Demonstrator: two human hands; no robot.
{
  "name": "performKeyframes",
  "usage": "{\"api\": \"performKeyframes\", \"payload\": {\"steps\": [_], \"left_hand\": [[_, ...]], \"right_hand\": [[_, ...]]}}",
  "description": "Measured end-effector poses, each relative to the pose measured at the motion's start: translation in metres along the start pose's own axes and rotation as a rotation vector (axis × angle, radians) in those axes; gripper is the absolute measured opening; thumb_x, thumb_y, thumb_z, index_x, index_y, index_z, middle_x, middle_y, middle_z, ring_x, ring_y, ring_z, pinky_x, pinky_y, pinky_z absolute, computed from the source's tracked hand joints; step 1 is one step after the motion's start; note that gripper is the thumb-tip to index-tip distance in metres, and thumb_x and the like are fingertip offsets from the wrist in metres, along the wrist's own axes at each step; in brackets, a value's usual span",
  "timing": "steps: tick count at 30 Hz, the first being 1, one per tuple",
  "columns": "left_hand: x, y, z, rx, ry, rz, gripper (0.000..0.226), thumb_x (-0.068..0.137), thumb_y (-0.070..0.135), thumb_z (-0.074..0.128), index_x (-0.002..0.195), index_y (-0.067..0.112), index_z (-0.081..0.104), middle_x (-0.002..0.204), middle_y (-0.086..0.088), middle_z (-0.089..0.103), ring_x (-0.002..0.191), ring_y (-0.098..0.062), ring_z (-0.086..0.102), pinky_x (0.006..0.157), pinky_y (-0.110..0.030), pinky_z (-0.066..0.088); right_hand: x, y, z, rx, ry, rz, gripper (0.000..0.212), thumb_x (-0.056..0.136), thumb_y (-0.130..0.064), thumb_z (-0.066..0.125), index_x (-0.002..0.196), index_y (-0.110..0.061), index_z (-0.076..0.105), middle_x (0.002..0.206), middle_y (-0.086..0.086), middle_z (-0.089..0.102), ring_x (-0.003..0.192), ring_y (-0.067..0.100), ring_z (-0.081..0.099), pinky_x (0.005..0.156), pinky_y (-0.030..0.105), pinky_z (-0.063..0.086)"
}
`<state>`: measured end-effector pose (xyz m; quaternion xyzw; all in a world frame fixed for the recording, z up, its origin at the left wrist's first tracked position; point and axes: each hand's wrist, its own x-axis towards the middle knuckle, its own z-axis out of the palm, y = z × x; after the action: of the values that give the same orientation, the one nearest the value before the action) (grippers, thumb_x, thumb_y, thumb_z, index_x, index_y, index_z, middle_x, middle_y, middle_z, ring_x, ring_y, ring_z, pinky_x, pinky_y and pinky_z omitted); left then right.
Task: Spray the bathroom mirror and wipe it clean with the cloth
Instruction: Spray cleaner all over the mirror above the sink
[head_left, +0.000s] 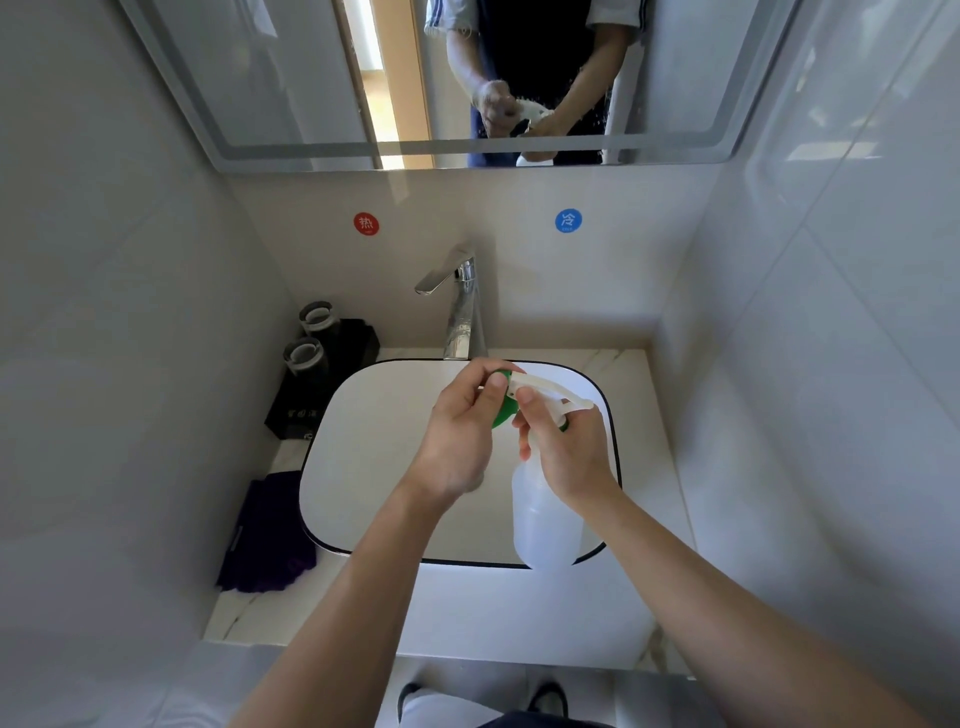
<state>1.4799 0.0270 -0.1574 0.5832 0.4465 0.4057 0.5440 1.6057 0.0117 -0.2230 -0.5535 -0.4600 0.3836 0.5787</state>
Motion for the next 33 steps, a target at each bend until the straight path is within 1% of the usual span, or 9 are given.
{"api": "performKeyframes", "payload": {"steps": [5,8,12,16,18,20,22,27,33], "left_hand": [[0.002,0.0,0.0,0.035,0.03,-0.005,0.025,0.109,0.005,0.038,0.105,-0.008,0.059,0.076,-0.003,0.056,0.057,0.002,0.052,0.059,-0.009,0.041],[0.006,-0.004,-0.001,0.087,0.04,-0.031,0.028,0.109,0.017,0.042,0.096,0.0,0.06,0.077,-0.004,0.056,0.064,-0.006,0.05,0.064,-0.015,0.042],[0.008,-0.006,-0.003,0.132,0.041,-0.026,0.035,0.109,0.023,0.043,0.091,-0.005,0.055,0.073,-0.001,0.051,0.065,-0.007,0.045,0.065,-0.018,0.041],[0.011,-0.005,-0.009,0.087,-0.019,-0.027,0.038,0.109,0.029,0.044,0.107,-0.002,0.065,0.085,-0.007,0.058,0.078,-0.014,0.052,0.078,-0.028,0.047],[0.013,-0.003,-0.013,0.063,-0.037,-0.021,0.029,0.108,0.027,0.046,0.12,0.013,0.068,0.088,-0.004,0.059,0.08,-0.011,0.055,0.079,-0.024,0.05],[0.014,-0.004,-0.013,0.085,-0.035,0.007,0.022,0.107,0.019,0.049,0.114,0.017,0.07,0.085,0.001,0.06,0.077,-0.008,0.054,0.075,-0.019,0.048],[0.014,-0.006,-0.011,0.095,-0.009,0.008,0.02,0.106,0.014,0.051,0.102,0.016,0.07,0.081,0.002,0.062,0.074,-0.007,0.053,0.073,-0.017,0.046],[0.013,-0.008,-0.008,0.027,0.011,-0.03,0.023,0.107,0.017,0.05,0.096,0.006,0.066,0.081,-0.007,0.062,0.072,-0.012,0.052,0.066,-0.016,0.044],[0.015,-0.011,-0.011,0.014,-0.04,-0.064,0.03,0.107,0.026,0.05,0.095,0.004,0.065,0.083,-0.01,0.063,0.077,-0.018,0.055,0.076,-0.029,0.046]], "right_hand": [[-0.001,0.0,0.0,-0.015,0.006,0.002,0.062,0.086,-0.061,0.057,0.069,-0.001,0.065,0.062,0.022,0.061,0.052,0.021,0.056,0.06,0.034,0.047],[-0.002,-0.001,0.0,-0.028,0.006,0.006,0.059,0.086,-0.059,0.056,0.066,-0.004,0.064,0.062,0.022,0.06,0.052,0.022,0.056,0.06,0.035,0.047],[-0.002,-0.001,0.0,-0.037,0.009,0.009,0.059,0.087,-0.058,0.055,0.066,-0.004,0.063,0.063,0.021,0.061,0.052,0.021,0.057,0.06,0.033,0.047],[-0.001,-0.002,0.001,-0.02,0.006,0.014,0.058,0.087,-0.057,0.056,0.069,-0.003,0.064,0.065,0.022,0.061,0.052,0.022,0.056,0.058,0.032,0.047],[0.0,-0.002,0.001,-0.024,0.002,0.019,0.059,0.087,-0.057,0.055,0.069,-0.002,0.064,0.066,0.023,0.061,0.053,0.022,0.056,0.06,0.031,0.047],[0.0,-0.002,0.0,-0.027,0.0,0.024,0.062,0.086,-0.059,0.055,0.071,0.001,0.063,0.066,0.023,0.061,0.052,0.022,0.056,0.059,0.031,0.047],[0.0,-0.002,0.001,-0.019,0.001,0.025,0.064,0.085,-0.059,0.056,0.073,0.003,0.064,0.067,0.023,0.061,0.052,0.021,0.056,0.058,0.03,0.047],[-0.002,-0.004,0.001,-0.011,0.007,0.022,0.062,0.086,-0.057,0.056,0.071,0.002,0.064,0.065,0.022,0.061,0.052,0.021,0.057,0.058,0.028,0.048],[-0.002,-0.006,-0.001,-0.019,-0.017,0.048,0.064,0.086,-0.059,0.055,0.079,0.003,0.068,0.068,0.022,0.063,0.055,0.022,0.059,0.061,0.029,0.049]]}}
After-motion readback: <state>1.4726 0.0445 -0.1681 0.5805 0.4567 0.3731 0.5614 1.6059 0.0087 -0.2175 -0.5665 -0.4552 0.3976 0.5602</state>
